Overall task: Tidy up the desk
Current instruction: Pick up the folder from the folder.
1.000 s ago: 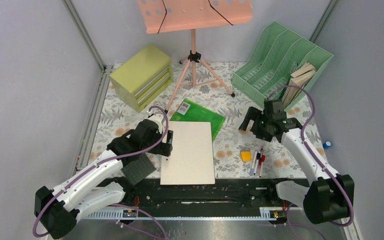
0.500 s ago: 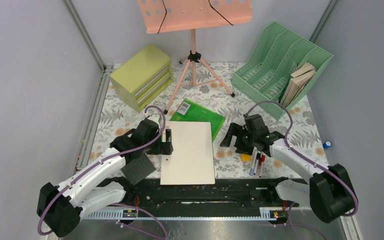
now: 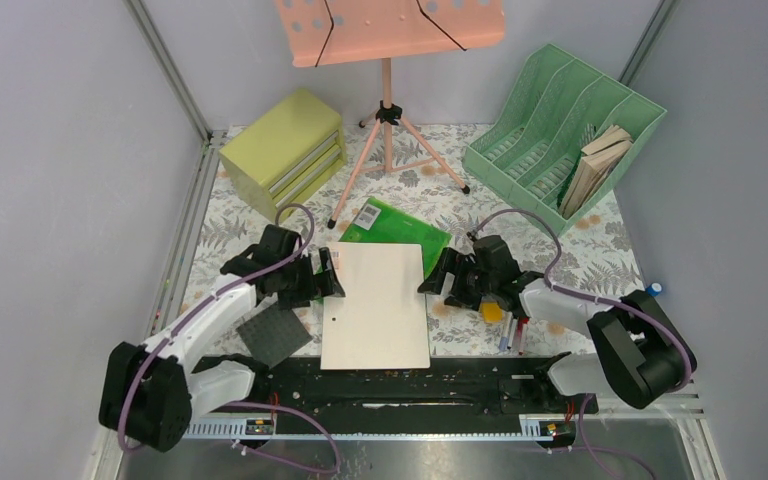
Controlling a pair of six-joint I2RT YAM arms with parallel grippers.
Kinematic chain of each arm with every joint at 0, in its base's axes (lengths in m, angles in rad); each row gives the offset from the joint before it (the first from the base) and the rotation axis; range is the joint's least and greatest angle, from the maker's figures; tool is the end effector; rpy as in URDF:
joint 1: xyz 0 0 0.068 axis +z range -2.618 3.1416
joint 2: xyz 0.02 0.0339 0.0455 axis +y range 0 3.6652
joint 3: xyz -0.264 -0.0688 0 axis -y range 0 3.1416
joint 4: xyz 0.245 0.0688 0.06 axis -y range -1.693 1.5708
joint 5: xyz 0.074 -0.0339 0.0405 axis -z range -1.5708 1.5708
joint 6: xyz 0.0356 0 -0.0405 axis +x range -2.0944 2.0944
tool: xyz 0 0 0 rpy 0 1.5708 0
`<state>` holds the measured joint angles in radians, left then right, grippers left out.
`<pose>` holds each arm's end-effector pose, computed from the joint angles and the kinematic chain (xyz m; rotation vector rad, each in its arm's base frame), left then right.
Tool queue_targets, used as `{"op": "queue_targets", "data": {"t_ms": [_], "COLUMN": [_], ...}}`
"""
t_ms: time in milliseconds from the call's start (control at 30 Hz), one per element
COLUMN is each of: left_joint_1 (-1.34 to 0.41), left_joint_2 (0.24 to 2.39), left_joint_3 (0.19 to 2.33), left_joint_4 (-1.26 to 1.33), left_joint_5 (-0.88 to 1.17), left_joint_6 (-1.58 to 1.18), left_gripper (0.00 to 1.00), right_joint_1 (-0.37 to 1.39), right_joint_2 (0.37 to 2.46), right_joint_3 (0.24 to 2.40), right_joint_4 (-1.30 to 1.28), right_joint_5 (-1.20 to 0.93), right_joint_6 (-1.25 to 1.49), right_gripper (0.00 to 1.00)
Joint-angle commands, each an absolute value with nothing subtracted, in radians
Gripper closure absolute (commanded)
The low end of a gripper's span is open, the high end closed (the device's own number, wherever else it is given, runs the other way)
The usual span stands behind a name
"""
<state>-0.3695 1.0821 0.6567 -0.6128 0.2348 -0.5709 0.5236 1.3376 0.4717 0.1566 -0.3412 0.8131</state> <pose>0.1827 -0.0796 0.2066 -0.1853 2.6998 -0.6187 0.2063 0.1328 0.1526 0.1626 2.4694 1.0361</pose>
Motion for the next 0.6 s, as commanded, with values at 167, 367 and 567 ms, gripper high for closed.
{"op": "queue_targets", "data": {"t_ms": [167, 367, 567], "left_joint_1": [-0.297, -0.297, -0.297], "left_joint_2": [1.248, 1.29, 1.259], "left_joint_3": [0.615, 0.588, 0.577], "left_joint_4": [-0.488, -0.421, -0.378], "left_joint_5": [0.513, 0.578, 0.644], "left_joint_6": [-0.58, -0.585, -0.61], "left_gripper": [0.01, 0.01, 0.01], "right_joint_1": [0.548, 0.559, 0.581], "right_joint_2": [1.404, 1.483, 1.538], "right_joint_3": [0.486, 0.545, 0.594], "right_joint_4": [0.194, 0.155, 0.108], "right_joint_5": [-0.348, -0.373, -0.37], "right_joint_6": [0.819, 0.809, 0.798], "right_gripper": [0.06, 0.15, 0.24]}}
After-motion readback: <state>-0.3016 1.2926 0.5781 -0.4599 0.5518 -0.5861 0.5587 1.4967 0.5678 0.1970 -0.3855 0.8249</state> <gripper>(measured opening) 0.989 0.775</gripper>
